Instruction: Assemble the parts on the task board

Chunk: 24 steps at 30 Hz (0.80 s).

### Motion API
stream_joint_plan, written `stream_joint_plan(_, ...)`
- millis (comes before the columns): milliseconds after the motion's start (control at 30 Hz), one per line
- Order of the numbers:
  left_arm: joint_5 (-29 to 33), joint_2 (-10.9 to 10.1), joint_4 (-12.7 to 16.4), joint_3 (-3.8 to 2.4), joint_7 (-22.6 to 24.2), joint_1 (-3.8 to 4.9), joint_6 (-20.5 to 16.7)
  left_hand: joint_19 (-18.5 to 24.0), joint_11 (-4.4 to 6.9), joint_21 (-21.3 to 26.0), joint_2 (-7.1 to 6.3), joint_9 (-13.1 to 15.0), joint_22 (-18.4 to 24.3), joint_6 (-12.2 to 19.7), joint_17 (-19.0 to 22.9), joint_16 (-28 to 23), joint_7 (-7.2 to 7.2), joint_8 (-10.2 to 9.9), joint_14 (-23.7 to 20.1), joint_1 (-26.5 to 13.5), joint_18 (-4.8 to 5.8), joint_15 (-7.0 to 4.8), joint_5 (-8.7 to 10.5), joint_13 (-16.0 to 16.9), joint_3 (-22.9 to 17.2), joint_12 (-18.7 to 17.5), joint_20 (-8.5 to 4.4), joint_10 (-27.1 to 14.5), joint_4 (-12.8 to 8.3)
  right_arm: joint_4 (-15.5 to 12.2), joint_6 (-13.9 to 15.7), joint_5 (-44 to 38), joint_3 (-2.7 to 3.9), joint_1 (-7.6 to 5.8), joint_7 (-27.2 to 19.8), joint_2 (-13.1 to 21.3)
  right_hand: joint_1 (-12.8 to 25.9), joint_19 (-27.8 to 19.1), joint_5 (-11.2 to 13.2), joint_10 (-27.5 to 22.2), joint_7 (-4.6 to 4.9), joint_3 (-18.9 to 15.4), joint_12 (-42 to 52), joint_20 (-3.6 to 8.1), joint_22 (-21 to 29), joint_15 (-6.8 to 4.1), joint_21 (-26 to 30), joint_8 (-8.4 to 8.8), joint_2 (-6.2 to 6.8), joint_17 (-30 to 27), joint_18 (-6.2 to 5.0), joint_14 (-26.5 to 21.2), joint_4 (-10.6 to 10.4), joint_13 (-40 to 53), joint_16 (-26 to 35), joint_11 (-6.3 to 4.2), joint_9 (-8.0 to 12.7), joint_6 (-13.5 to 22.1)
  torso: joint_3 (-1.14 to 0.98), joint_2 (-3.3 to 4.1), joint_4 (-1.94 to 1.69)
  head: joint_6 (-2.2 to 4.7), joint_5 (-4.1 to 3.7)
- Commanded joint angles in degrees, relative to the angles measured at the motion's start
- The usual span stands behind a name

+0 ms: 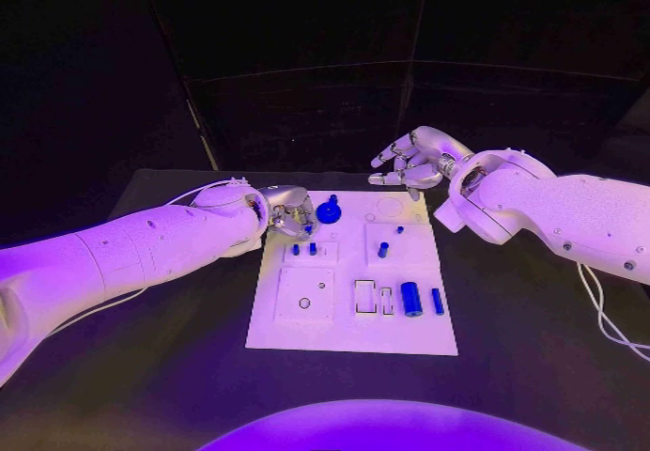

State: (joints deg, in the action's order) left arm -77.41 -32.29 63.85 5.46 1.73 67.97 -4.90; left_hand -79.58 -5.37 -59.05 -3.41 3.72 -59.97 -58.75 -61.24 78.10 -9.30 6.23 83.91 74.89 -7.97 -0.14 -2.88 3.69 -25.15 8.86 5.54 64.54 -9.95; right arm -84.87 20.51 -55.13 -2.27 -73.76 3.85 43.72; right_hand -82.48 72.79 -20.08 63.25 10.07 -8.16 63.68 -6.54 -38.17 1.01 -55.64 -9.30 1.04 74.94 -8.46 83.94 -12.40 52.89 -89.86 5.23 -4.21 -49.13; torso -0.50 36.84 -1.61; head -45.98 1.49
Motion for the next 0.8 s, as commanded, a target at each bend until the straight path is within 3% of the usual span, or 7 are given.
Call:
stream_joint_plan(33,0.2,0.1,0.0,-0.03,-0.6,0.09,1.1,0.3,-0.21,0.4,-0.3,-0.1,0.2,0.7,0.2,-0.3,-0.01,-0.6,-0.1,-0.4,1.0,0.58,0.11,-0.1,-0.3,-0.6,0.28,-0.9,0.1,0.0,0.2,0.1,0.03,-0.1,-0.4,0.1,-0.3,0.4,-0.2,-0.2,0.09,0.0,0.2,0.04,0.0,-0.12,0.4,-0.38,-0.13,15.1,-0.57,6.1,-0.3,0.0,-0.1,-0.02,0.0,0.4,0.01,-0.02,0.0,0.02,-0.05)
stream_joint_plan(467,0.2,0.0,-0.1,-0.03,0.3,0.08,-0.9,1.1,-0.42,2.2,-1.87,-0.1,1.6,3.4,0.8,-0.4,0.22,-2.3,-0.3,-1.5,0.55,0.82,0.12,0.0,0.6,-2.2,0.7,-3.0,0.6,0.3,-0.1,0.0,0.03,-0.1,0.2,0.4,-0.5,0.3,-0.2,-0.5,0.09,-0.1,0.0,0.04,0.4,-0.12,0.7,-0.42,-0.17,15.1,-0.64,6.1,-0.4,-0.5,-0.1,-0.03,0.0,0.4,0.01,-0.02,-0.06,0.23,0.05)
stream_joint_plan(500,0.2,0.0,-0.1,-0.03,0.3,0.08,-1.0,1.1,-0.43,2.2,-1.91,-0.1,1.7,3.5,0.8,-0.4,0.22,-2.3,-0.3,-1.5,0.54,0.83,0.12,0.0,0.7,-2.2,0.71,-3.1,0.6,0.5,-0.4,-0.3,0.03,-0.1,0.7,0.4,-0.7,0.0,-0.2,-1.7,0.1,-0.1,-1.1,0.04,1.4,-0.11,1.5,-0.46,-0.14,15.1,-0.81,6.1,-0.4,-1.8,-0.1,-0.02,0.0,0.4,0.04,-0.03,-0.05,0.24,0.04)
stream_joint_plan(567,0.2,-0.2,0.1,-0.03,0.4,0.07,-1.2,1.1,-0.45,2.4,-1.96,-0.1,1.8,3.7,0.9,-0.4,0.21,-2.4,-0.3,-1.5,0.5,0.84,0.12,0.0,0.8,-2.3,0.73,-3.3,0.6,0.9,-1.2,-1.0,0.03,-0.1,1.6,0.5,-1.4,-0.2,-0.1,-9.3,0.13,0.0,-8.5,0.02,2.2,-0.07,2.2,-0.7,-0.47,15.1,-0.91,6.1,-0.6,-10.2,-0.1,0.03,0.0,0.1,0.05,-0.05,-0.07,0.23,0.02)
stream_joint_plan(667,1.8,-1.2,0.6,-0.09,0.5,0.08,-2.0,1.3,-0.56,2.8,-2.06,-0.1,2.2,4.2,1.2,-0.5,0.07,-2.5,-0.4,-1.5,0.42,0.9,0.12,0.0,1.1,-2.6,0.78,-3.8,0.6,1.8,-3.1,-3.4,0.03,-0.1,3.1,0.8,-2.9,0.4,0.2,-11.7,0.09,0.2,-14.5,0.25,2.1,-0.09,2.1,-1.28,-0.92,15.1,-0.98,6.1,-1.0,-14.9,-0.1,-0.04,-0.1,-1.1,0.09,-0.02,-0.16,0.26,-0.03)
stream_joint_plan(700,2.8,-1.6,0.9,-0.19,0.6,0.1,-2.4,1.3,-0.59,2.9,-2.1,-0.1,2.2,4.3,1.2,-0.5,0.03,-2.5,-0.4,-1.5,0.41,0.93,0.12,0.0,1.2,-2.7,0.8,-4.0,0.7,2.1,-3.9,-4.4,0.03,-0.1,3.6,0.9,-3.6,0.6,0.2,-11.9,-0.02,0.4,-16.4,0.31,1.9,-0.16,2.0,-1.45,-1.05,15.1,-0.94,6.1,-1.0,-16.4,-0.1,-0.1,-0.2,-1.4,0.1,-0.02,-0.21,0.3,-0.13)
stream_joint_plan(800,5.1,-2.9,1.5,-1.35,0.6,0.18,-3.2,1.7,-0.77,4.1,-2.57,0.0,3.2,4.7,1.6,-0.6,-0.22,-2.5,-0.5,-2.0,0.19,1.08,0.15,0.0,2.2,-3.1,0.93,-4.9,1.1,3.1,-5.9,-7.3,0.02,-0.05,4.4,1.1,-7.2,2.2,2.1,-9.9,-0.19,1.9,-26.1,0.56,0.8,-0.38,1.2,-1.81,-1.48,15.1,-0.64,6.1,-0.9,-24.8,-0.1,-0.15,-0.1,-2.9,-0.05,-0.08,-0.07,0.44,-0.3)
